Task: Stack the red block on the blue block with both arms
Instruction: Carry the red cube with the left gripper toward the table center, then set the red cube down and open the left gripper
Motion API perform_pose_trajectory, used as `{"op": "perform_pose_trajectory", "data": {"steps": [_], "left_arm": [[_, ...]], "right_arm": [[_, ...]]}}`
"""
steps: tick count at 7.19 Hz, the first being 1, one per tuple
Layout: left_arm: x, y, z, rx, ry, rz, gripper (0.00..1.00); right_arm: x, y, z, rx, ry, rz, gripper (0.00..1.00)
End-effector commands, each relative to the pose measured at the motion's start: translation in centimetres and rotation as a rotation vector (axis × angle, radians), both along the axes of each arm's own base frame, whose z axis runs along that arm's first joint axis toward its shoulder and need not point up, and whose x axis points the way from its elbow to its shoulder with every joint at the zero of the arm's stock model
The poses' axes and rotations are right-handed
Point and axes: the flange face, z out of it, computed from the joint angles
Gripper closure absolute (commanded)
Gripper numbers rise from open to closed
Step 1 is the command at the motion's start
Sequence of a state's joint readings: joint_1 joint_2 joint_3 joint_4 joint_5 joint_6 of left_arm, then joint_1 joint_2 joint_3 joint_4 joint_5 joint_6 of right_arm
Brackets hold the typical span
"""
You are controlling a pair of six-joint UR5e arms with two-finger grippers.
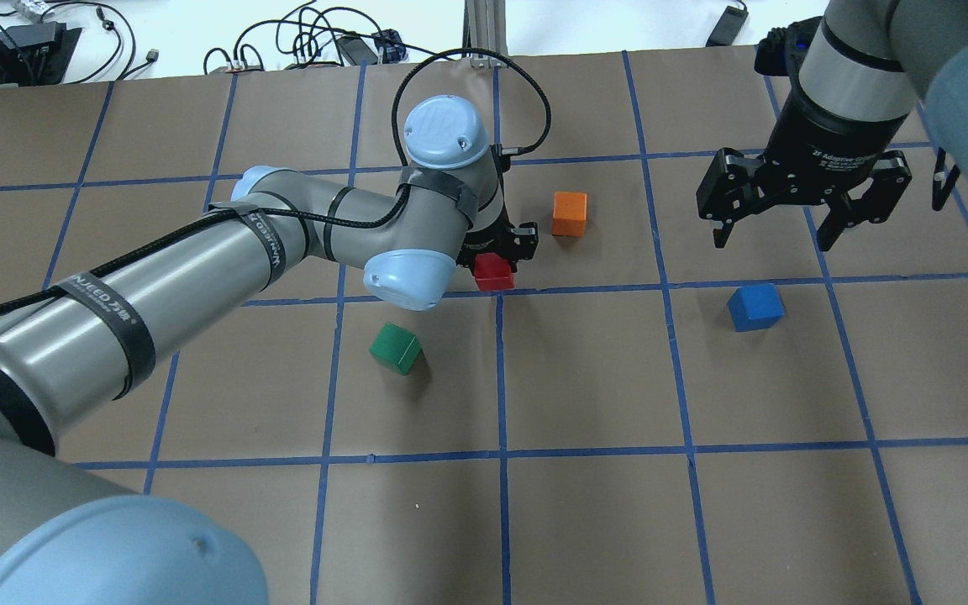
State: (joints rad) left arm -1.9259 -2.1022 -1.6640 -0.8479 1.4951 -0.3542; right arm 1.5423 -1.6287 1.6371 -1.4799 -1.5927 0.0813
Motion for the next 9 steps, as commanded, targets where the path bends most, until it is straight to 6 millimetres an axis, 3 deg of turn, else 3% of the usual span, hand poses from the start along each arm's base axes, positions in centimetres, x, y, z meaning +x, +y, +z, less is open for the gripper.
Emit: {"op": "perform_pose_trajectory", "data": {"steps": [1,3,5,6,7,8,9], "left_arm": [[-0.3,0.1,-1.9,0.024,-0.013,-0.008,0.00],[0.2,-0.4,0.7,-0.013,0.002,-0.010,0.00],[7.6,-2.8,5.2,-0.021,0.000,-0.042,0.00],[11.1,-2.7,8.5,-0.003,-0.012,-0.075,0.00],[15.3,-2.1,12.4,0.023,-0.025,-0.071,0.00],[18.8,-1.3,16.6,0.044,-0.031,-0.071,0.00],[20.4,0.4,21.0,0.055,-0.044,-0.098,0.00]], "right_arm": [[0.0,-0.2,-0.3,0.005,-0.003,0.004,0.00],[-0.5,-0.1,0.0,0.002,0.007,-0.009,0.00],[0.0,-0.7,-0.4,-0.012,0.000,0.002,0.00],[0.2,-3.5,-1.6,-0.064,0.005,-0.002,0.00],[1.4,-4.9,-3.0,-0.073,-0.011,0.015,0.00],[3.7,-6.5,-5.2,-0.082,-0.028,0.042,0.00],[7.2,-7.7,-6.2,-0.110,-0.034,0.056,0.00]]}}
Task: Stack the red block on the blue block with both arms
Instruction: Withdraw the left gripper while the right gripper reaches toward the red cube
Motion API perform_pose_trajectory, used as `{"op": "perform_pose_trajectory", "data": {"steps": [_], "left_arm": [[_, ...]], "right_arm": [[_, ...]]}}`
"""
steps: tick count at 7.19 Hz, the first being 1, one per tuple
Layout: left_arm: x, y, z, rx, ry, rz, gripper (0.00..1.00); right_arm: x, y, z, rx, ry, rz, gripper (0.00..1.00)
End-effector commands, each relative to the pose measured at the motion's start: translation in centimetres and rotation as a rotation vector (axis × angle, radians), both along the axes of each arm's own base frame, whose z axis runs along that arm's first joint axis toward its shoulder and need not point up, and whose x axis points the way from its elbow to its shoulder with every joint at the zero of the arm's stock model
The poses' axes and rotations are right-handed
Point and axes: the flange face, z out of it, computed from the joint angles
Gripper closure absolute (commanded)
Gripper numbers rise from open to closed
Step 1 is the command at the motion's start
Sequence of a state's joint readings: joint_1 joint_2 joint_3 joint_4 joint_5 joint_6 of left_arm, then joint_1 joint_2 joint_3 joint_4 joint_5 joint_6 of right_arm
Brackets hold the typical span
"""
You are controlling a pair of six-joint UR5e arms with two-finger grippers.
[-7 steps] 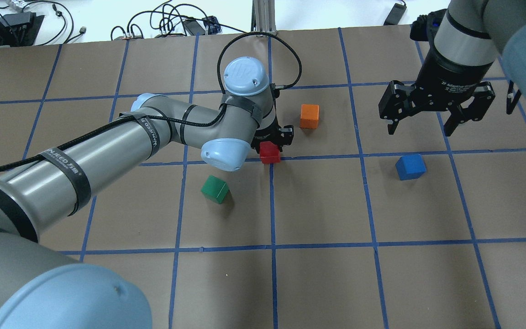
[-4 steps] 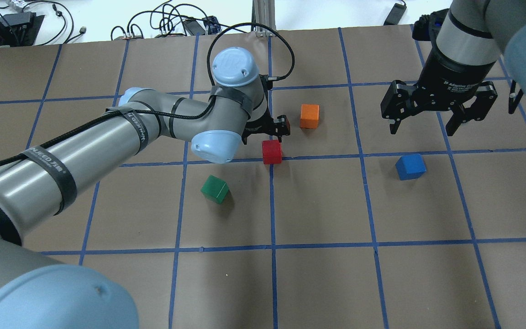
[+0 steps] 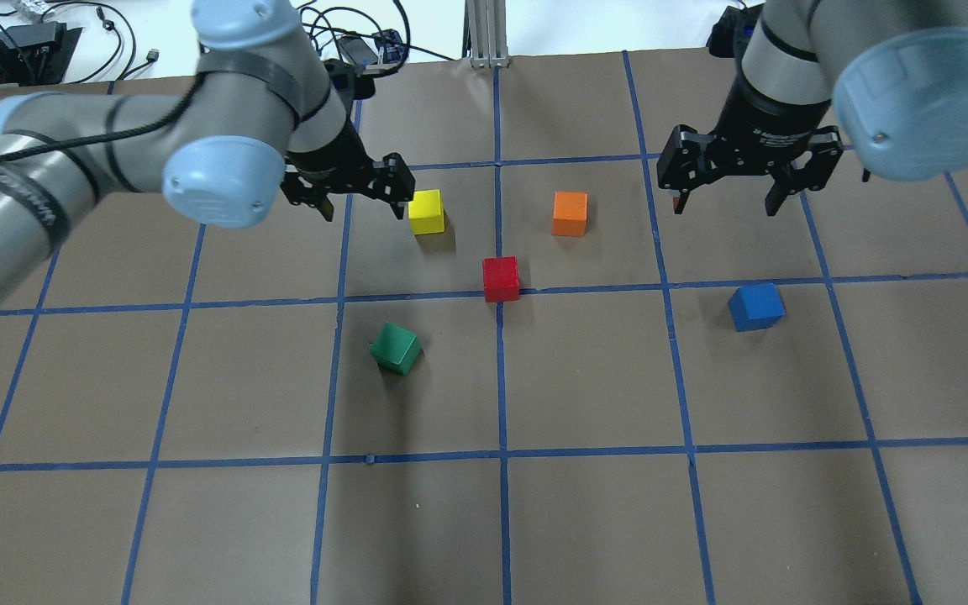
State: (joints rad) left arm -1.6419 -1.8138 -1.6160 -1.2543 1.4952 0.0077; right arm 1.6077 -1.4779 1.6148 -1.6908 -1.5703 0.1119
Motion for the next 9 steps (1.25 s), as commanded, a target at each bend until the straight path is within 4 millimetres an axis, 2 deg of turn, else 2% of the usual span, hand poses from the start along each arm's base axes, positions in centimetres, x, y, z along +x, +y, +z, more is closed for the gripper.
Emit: {"op": "perform_pose_trajectory", "data": {"steps": [1,2,3,4,5,6,7,9], "left_arm": [[3.7,4.2,9.9,0.020,-0.035,-0.029,0.00],[4.1,5.8,12.6,0.014,-0.067,-0.038,0.00],[3.8,6.6,14.1,0.004,-0.069,-0.041,0.00],[3.8,6.6,13.9,0.015,-0.085,-0.030,0.00],[2.8,6.4,13.4,0.023,-0.087,-0.023,0.00],[2.7,6.8,14.3,0.005,-0.091,-0.023,0.00],[2.5,6.7,13.9,0.030,-0.093,-0.026,0.00],[2.5,6.9,14.9,0.017,-0.090,-0.029,0.00]], "right_arm": [[7.4,-3.0,-3.8,-0.037,-0.014,0.073,0.00],[11.1,-3.5,-5.8,-0.042,-0.015,0.107,0.00],[13.4,-4.3,-8.2,-0.063,-0.020,0.122,0.00],[14.7,-4.9,-10.5,-0.063,-0.022,0.130,0.00],[15.9,-5.1,-13.0,-0.033,-0.027,0.139,0.00],[17.0,-5.2,-14.8,-0.021,-0.026,0.151,0.00],[17.8,-5.1,-16.8,0.011,-0.030,0.128,0.00],[20.1,-4.5,-18.8,0.017,-0.029,0.120,0.00]]}}
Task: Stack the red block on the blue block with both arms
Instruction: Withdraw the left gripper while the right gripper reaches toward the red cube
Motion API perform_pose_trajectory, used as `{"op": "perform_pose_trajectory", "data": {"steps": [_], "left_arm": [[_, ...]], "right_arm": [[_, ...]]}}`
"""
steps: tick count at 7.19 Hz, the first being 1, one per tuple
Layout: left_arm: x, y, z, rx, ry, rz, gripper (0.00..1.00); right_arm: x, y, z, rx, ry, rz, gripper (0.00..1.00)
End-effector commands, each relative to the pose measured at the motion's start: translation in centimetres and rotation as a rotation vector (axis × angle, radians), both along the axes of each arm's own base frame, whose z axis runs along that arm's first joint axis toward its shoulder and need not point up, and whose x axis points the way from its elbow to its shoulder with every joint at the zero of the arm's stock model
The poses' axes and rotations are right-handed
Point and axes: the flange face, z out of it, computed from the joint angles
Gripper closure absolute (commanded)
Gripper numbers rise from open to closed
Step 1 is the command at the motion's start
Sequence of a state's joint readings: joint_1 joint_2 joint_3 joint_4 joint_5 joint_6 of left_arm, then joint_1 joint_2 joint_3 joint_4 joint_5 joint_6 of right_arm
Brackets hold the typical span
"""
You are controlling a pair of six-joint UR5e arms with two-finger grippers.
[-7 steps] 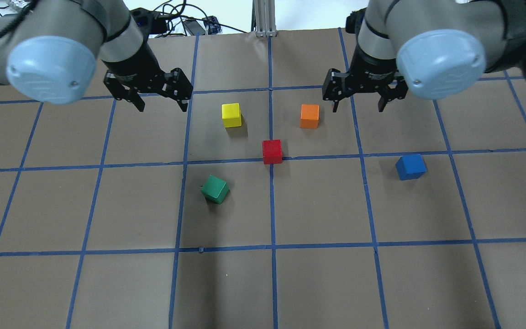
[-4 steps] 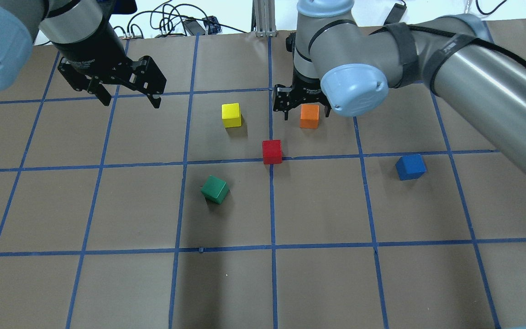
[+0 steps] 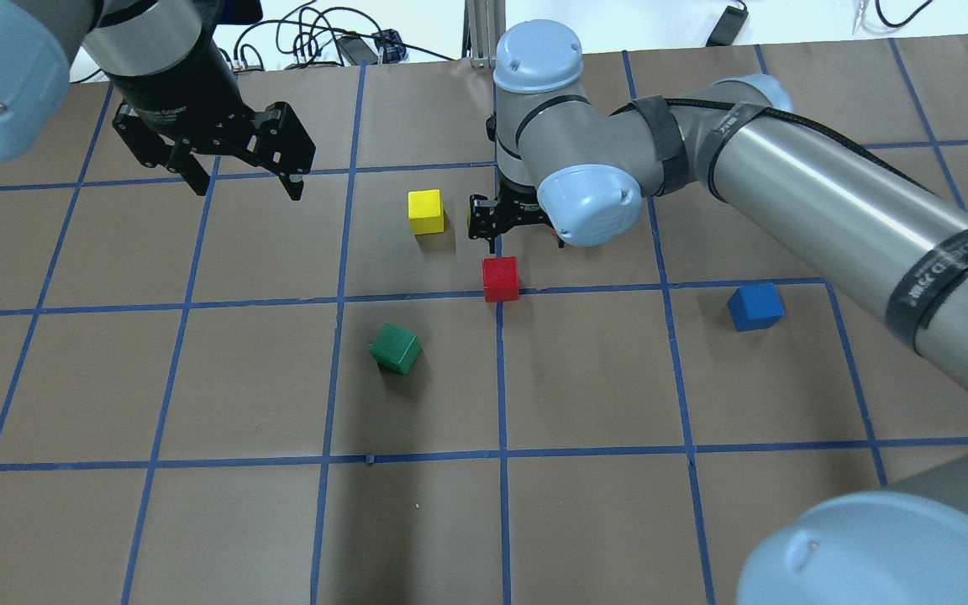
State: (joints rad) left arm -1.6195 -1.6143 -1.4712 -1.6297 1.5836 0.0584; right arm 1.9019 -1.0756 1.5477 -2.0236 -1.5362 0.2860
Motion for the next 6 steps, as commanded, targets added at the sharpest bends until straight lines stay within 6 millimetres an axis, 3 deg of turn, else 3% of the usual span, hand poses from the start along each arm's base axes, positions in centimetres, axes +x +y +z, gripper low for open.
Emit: {"op": "perform_pose_trajectory", "data": {"steps": [1,5,6], "left_arm": [[0.0,0.1,0.4,-0.001,-0.002,-0.002,0.00],[0.1,0.6,0.7,-0.006,-0.004,-0.005,0.00],[0.0,-0.2,0.0,0.006,-0.006,-0.002,0.00]], "right_arm": [[1.5,0.1,-2.0,0.001,-0.003,0.001,0.00],[2.5,-0.2,-4.7,0.027,-0.055,0.003,0.00],[2.5,-0.1,-5.0,0.034,-0.057,0.004,0.00]]}}
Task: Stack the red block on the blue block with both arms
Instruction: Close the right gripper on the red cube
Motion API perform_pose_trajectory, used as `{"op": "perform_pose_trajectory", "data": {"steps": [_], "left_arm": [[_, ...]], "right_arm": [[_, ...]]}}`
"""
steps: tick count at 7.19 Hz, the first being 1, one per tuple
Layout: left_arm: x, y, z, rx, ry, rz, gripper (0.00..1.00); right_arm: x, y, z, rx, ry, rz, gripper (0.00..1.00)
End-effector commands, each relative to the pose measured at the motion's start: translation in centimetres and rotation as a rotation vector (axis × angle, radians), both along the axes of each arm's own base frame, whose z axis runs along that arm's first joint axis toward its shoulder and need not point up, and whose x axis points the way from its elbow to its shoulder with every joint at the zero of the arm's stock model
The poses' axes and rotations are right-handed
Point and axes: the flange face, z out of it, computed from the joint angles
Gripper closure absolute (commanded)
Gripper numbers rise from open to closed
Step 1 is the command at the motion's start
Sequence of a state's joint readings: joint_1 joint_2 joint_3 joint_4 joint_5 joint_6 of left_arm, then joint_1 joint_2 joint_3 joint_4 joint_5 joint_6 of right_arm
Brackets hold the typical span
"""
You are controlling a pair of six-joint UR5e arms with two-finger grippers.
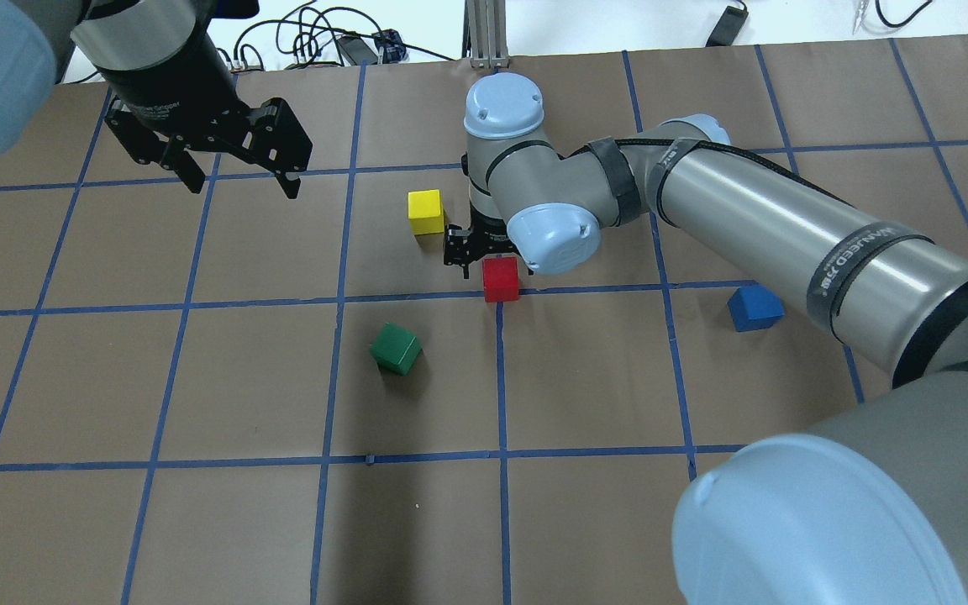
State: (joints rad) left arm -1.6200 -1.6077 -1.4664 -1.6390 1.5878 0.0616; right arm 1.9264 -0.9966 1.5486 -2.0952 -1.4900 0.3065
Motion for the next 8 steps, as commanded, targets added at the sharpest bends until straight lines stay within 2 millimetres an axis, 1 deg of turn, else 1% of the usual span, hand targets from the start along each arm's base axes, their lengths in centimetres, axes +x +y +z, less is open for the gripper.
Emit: {"op": "perform_pose_trajectory", "data": {"steps": [1,2,3,4,5,6,7,8], "left_arm": [[0.0,-0.5,-0.1,-0.005,0.002,0.002,0.00],[0.0,-0.4,0.0,-0.011,0.001,0.002,0.00],[0.0,-0.4,0.1,-0.013,0.004,0.002,0.00],[0.0,-0.2,0.2,-0.016,0.004,0.002,0.00],[0.0,-0.1,0.5,-0.023,0.006,0.003,0.00],[-0.1,-0.2,0.7,-0.042,0.007,0.005,0.00],[-0.1,-0.3,0.7,-0.048,0.009,0.005,0.00],[-0.1,-0.3,0.7,-0.048,0.007,0.005,0.00]], "right_arm": [[0.2,0.1,-1.0,0.016,-0.014,0.001,0.00],[0.2,0.0,-1.2,0.018,-0.010,0.001,0.00],[0.2,0.0,-1.3,0.017,-0.006,0.003,0.20],[0.1,-0.1,-1.3,0.014,-0.002,0.003,0.53],[0.0,-0.2,-1.3,0.011,-0.003,0.001,0.91],[0.1,-0.2,-0.7,0.007,-0.009,-0.006,1.00],[-0.4,-0.5,1.2,-0.023,-0.012,-0.011,1.00],[-1.6,-0.4,5.1,-0.051,-0.020,-0.029,1.00]]}}
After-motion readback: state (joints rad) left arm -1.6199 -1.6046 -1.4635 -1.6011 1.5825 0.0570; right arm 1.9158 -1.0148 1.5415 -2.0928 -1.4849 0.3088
